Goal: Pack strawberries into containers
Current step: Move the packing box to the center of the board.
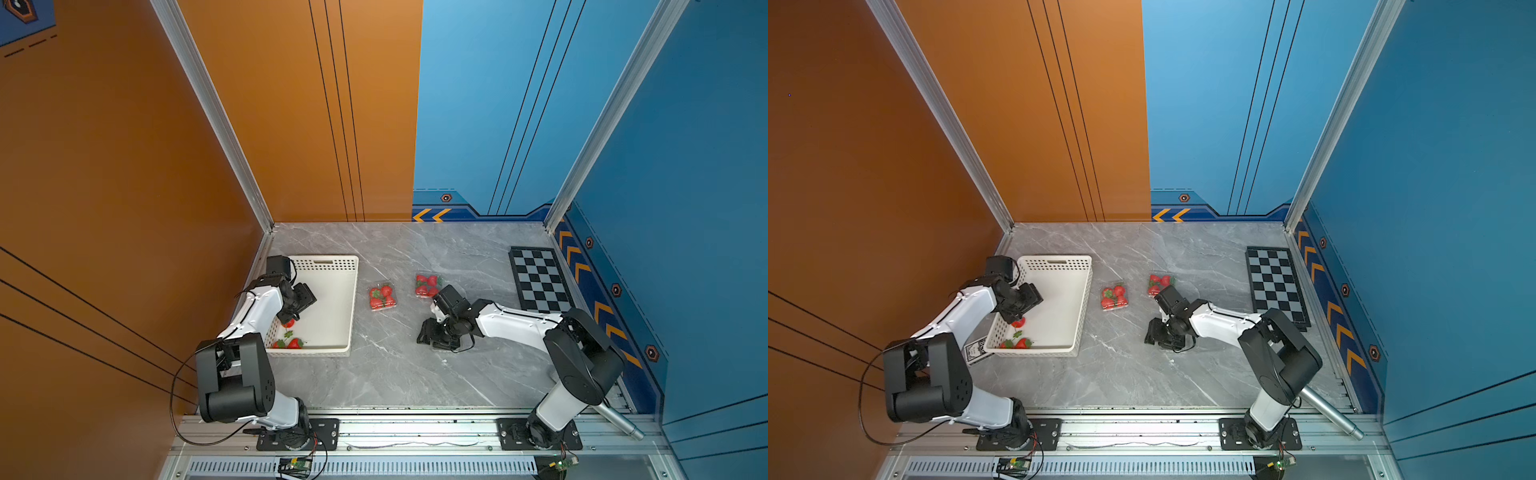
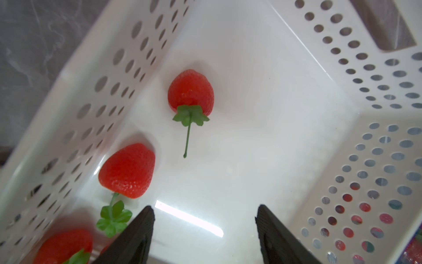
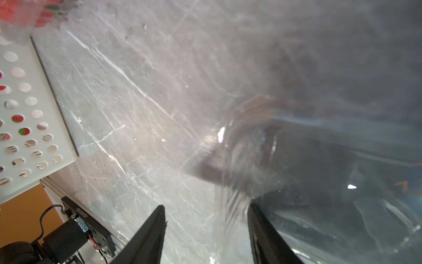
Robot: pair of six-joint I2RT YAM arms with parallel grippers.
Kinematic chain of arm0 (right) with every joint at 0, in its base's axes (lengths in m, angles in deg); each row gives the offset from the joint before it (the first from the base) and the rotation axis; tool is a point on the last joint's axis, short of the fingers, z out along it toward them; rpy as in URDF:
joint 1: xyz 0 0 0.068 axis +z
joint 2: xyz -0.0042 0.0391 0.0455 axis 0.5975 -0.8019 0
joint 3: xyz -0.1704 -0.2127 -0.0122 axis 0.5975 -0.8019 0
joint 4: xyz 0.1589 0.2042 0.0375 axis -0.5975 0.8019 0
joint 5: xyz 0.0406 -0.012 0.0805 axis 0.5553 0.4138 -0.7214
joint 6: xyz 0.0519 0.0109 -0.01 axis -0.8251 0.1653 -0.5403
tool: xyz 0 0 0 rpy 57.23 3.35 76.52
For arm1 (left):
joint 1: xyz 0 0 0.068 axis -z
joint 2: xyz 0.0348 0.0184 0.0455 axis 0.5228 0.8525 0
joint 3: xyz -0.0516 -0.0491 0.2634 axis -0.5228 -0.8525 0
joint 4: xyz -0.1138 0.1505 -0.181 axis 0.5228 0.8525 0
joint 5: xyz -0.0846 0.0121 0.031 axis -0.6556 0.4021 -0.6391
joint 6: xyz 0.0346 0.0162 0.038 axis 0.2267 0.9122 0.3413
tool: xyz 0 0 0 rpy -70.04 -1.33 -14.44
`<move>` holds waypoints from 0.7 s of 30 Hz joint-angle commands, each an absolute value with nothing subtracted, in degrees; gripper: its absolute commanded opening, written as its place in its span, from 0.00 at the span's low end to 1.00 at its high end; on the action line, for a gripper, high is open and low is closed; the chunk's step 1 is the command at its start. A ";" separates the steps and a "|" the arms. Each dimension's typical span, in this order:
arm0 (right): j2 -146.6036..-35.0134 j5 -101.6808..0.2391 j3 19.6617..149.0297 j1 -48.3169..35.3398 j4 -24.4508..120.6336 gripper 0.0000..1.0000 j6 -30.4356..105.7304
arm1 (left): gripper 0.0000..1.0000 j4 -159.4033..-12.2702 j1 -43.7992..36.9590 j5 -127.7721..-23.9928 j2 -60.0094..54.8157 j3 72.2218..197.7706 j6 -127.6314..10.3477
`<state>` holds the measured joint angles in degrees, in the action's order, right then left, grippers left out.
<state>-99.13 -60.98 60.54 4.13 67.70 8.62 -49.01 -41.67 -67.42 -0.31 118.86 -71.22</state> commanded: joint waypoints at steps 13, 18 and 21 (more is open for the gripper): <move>-102.74 -59.38 64.47 9.62 69.07 0.60 5.81 | 0.73 -53.24 -43.03 -70.86 6.04 119.81 -70.07; -103.48 -59.15 65.00 9.69 70.05 0.59 6.10 | 0.72 -54.23 -42.96 -71.22 7.98 120.51 -70.19; -103.41 -58.90 65.07 9.72 70.06 0.60 6.16 | 0.72 -54.58 -42.94 -71.41 8.54 120.51 -70.05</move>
